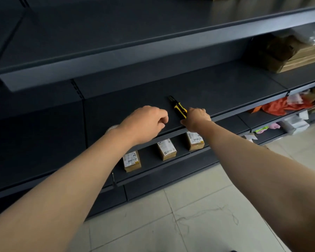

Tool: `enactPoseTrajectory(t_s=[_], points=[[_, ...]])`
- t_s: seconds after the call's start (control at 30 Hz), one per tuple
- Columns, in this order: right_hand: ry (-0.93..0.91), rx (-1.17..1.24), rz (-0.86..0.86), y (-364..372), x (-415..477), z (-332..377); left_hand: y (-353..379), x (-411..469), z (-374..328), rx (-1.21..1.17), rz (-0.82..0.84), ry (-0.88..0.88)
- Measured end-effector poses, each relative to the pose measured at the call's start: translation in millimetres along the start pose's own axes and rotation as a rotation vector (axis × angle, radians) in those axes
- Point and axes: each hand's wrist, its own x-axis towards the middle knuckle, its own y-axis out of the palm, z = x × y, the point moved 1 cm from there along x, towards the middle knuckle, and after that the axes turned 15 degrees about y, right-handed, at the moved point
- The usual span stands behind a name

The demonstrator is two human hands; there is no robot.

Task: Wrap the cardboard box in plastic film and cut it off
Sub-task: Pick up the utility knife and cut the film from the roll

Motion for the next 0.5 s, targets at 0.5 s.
enactPoseTrajectory(t_s=[0.5], points=[[0.159, 0.216, 0.142, 19, 25, 6, 9, 15, 12, 0.008, 0.046, 0.032]])
